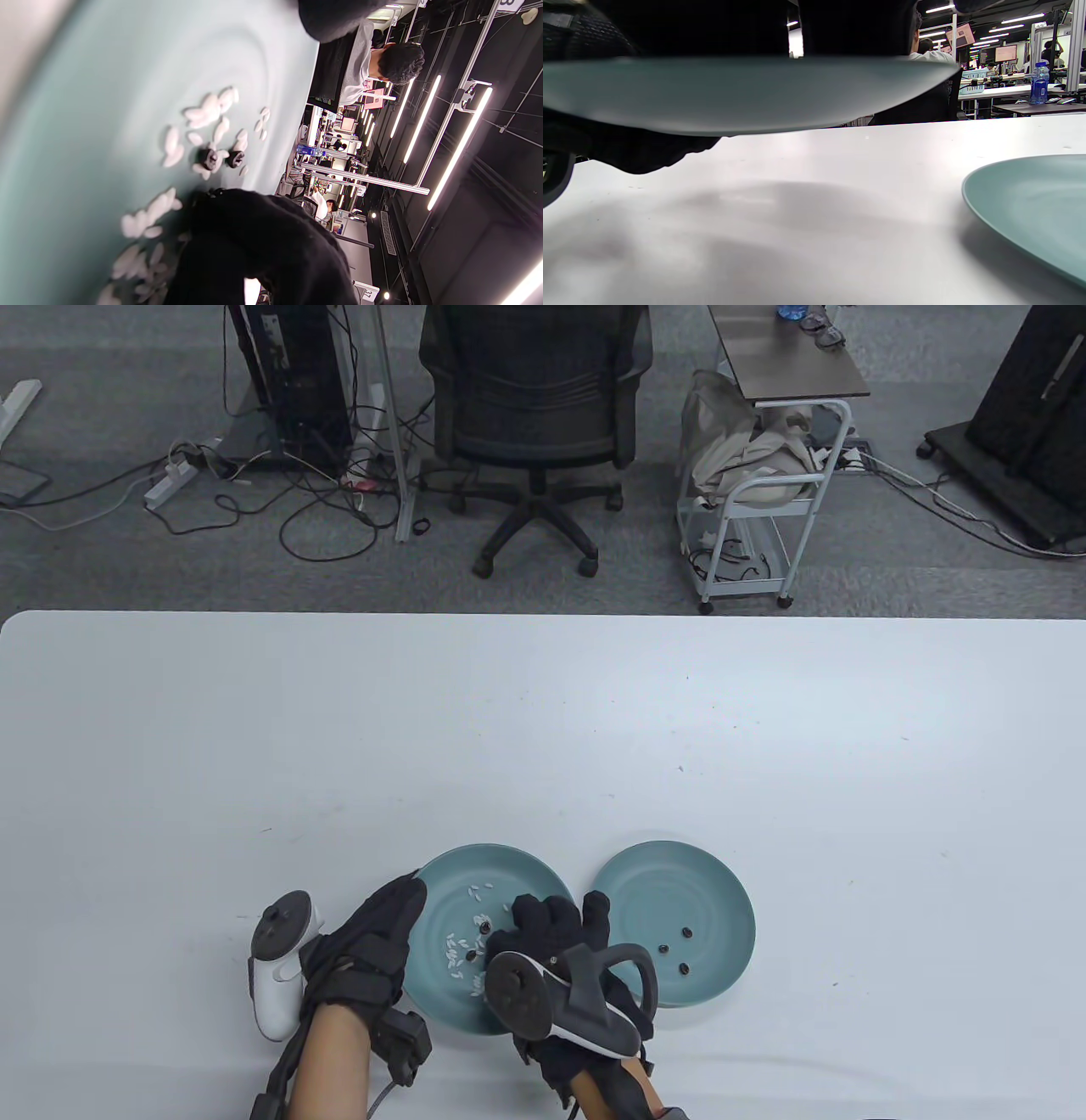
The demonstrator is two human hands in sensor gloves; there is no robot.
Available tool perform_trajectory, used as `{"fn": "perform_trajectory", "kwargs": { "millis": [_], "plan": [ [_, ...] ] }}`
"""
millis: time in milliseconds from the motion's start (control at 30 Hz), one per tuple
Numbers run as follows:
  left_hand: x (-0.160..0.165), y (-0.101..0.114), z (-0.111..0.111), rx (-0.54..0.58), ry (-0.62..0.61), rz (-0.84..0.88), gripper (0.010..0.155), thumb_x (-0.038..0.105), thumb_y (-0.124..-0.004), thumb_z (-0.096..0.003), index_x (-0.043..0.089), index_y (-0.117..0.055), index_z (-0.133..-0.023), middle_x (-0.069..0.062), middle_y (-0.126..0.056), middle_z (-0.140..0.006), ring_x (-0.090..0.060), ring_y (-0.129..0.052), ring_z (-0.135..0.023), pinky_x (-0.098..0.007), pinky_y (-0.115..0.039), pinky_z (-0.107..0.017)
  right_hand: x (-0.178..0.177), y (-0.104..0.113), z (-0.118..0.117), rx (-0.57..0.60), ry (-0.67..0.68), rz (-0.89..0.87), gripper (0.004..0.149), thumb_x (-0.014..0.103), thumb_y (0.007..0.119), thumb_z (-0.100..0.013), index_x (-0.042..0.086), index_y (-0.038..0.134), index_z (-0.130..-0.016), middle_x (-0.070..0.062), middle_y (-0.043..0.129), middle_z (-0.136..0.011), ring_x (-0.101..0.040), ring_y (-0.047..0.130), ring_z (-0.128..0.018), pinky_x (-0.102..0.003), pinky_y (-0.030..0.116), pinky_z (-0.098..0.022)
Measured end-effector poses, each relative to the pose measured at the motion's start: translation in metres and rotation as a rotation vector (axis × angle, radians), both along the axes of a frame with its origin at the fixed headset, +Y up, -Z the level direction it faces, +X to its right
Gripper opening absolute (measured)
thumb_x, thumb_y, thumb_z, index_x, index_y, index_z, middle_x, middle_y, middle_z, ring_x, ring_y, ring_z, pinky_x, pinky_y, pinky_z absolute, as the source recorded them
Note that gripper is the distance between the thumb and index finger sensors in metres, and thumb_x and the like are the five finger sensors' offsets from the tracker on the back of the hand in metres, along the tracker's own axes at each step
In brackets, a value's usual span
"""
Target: Pick coffee beans with hand pinch into plate
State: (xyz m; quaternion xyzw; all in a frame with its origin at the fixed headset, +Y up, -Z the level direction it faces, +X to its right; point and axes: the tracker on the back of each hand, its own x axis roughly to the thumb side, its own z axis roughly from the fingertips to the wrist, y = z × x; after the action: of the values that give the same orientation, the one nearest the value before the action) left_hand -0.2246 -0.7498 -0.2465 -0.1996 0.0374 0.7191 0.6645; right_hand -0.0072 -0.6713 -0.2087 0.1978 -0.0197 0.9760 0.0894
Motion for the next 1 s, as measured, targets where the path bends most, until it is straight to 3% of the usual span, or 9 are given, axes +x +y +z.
{"fn": "perform_trajectory", "kwargs": {
  "millis": [400,1000],
  "plan": [
    [0.001,0.000,0.000,0.002,-0.001,0.010,0.055,0.038,-0.059,-0.0698,0.010,-0.054,-0.116,-0.021,-0.086,-0.094,-0.035,-0.098,-0.071,-0.048,-0.089,-0.048,0.011,0.007,0.000,0.015,-0.022,-0.105,0.039,0.037,0.077,-0.052,0.023,0.081,-0.087,-0.014,0.063,-0.105,-0.044,0.067,-0.093,-0.076,0.045,-0.069],
    [0.000,0.001,0.000,0.003,-0.004,0.004,0.054,0.038,-0.059,-0.0699,0.010,-0.054,-0.116,-0.022,-0.086,-0.094,-0.035,-0.098,-0.071,-0.048,-0.089,-0.048,0.002,0.002,-0.001,0.011,-0.002,-0.052,0.041,0.039,0.078,-0.052,0.028,0.080,-0.091,-0.014,0.063,-0.106,-0.044,0.067,-0.094,-0.076,0.045,-0.069]
  ]
}}
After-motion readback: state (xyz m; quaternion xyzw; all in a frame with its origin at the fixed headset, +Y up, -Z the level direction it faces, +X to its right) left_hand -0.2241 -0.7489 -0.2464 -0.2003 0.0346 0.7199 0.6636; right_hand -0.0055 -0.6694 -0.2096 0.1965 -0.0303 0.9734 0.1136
